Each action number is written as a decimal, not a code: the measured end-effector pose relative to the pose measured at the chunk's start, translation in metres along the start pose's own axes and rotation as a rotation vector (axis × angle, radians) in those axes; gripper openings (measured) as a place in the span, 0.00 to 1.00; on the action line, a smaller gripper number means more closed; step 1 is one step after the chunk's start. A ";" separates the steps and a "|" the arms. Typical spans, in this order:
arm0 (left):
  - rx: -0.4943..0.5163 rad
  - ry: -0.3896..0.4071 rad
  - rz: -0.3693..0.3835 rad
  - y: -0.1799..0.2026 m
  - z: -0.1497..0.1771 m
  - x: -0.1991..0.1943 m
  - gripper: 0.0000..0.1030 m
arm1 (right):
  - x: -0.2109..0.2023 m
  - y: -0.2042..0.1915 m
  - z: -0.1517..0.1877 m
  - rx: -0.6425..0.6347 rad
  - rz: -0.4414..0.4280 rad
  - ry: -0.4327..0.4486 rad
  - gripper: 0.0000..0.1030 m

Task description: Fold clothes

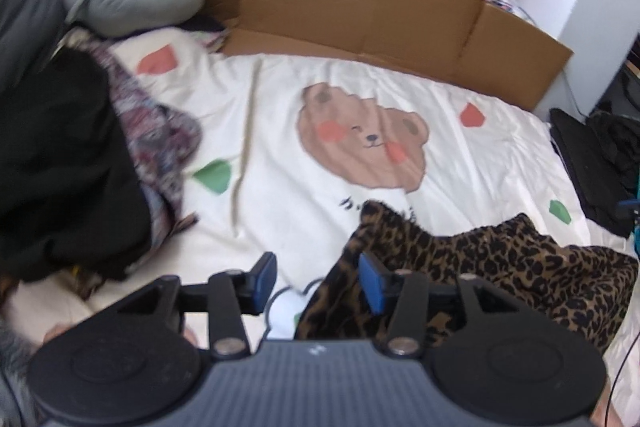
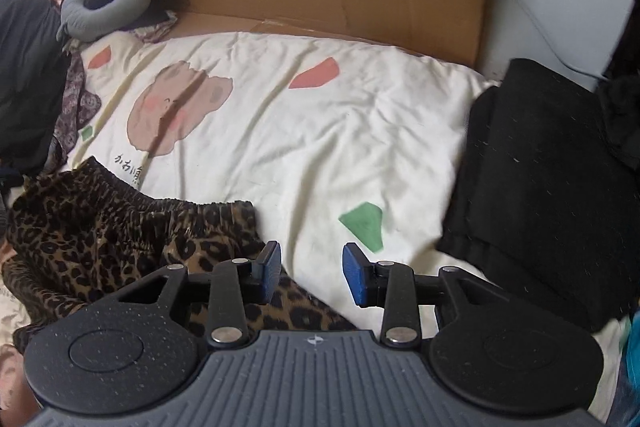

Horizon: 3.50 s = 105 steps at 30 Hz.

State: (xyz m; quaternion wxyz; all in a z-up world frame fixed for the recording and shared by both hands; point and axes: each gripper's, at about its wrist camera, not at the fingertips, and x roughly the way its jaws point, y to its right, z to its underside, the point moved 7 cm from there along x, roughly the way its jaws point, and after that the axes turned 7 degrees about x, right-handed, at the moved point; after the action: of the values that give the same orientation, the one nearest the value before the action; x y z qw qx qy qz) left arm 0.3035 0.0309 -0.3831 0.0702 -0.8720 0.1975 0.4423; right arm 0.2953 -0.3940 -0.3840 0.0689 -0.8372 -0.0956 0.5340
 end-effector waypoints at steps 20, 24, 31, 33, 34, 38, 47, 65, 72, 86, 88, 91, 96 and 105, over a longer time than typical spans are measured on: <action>0.189 -0.134 0.068 0.040 0.006 0.071 0.59 | 0.069 -0.055 -0.003 -0.082 -0.106 -0.052 0.49; 0.199 -0.185 0.026 0.030 0.019 0.084 0.57 | 0.080 -0.056 0.004 -0.096 -0.095 -0.070 0.50; 0.121 -0.212 -0.036 0.000 0.031 0.091 0.50 | 0.086 -0.045 0.010 -0.114 -0.057 -0.077 0.50; 0.113 -0.191 -0.022 0.001 0.028 0.087 0.49 | 0.086 -0.042 0.009 -0.105 -0.066 -0.073 0.50; 0.119 -0.178 -0.017 0.002 0.025 0.085 0.49 | 0.086 -0.041 0.008 -0.104 -0.071 -0.069 0.50; 0.123 -0.132 0.030 0.010 0.014 0.080 0.49 | 0.088 -0.044 0.005 -0.110 -0.091 -0.060 0.50; 0.193 -0.149 0.085 0.016 0.011 0.102 0.53 | 0.110 -0.060 0.006 -0.181 -0.091 -0.094 0.50; 0.199 -0.173 0.079 0.009 0.013 0.117 0.03 | 0.118 -0.061 0.013 -0.230 -0.082 -0.110 0.08; 0.157 -0.201 0.043 -0.008 0.016 0.117 0.03 | 0.103 -0.062 -0.005 -0.215 -0.083 -0.042 0.07; 0.215 -0.204 0.095 0.003 -0.006 0.128 0.44 | 0.133 -0.062 -0.007 -0.235 -0.076 -0.108 0.50; 0.212 -0.224 0.119 0.005 -0.004 0.134 0.44 | 0.136 -0.063 -0.006 -0.242 -0.084 -0.109 0.51; 0.202 -0.271 0.158 0.006 0.003 0.140 0.39 | 0.136 -0.062 -0.004 -0.257 -0.100 -0.120 0.51; 0.192 -0.296 0.188 0.006 0.012 0.140 0.23 | 0.135 -0.071 0.003 -0.335 -0.094 -0.139 0.49; 0.220 -0.240 0.126 0.011 0.009 0.117 0.02 | 0.122 -0.075 0.006 -0.396 -0.079 -0.097 0.08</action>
State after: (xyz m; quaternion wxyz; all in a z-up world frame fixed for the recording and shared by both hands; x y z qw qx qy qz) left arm 0.3543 -0.0094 -0.4812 0.1603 -0.7858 0.2892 0.5226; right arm 0.3336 -0.2923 -0.4777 -0.0809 -0.8034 -0.2345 0.5413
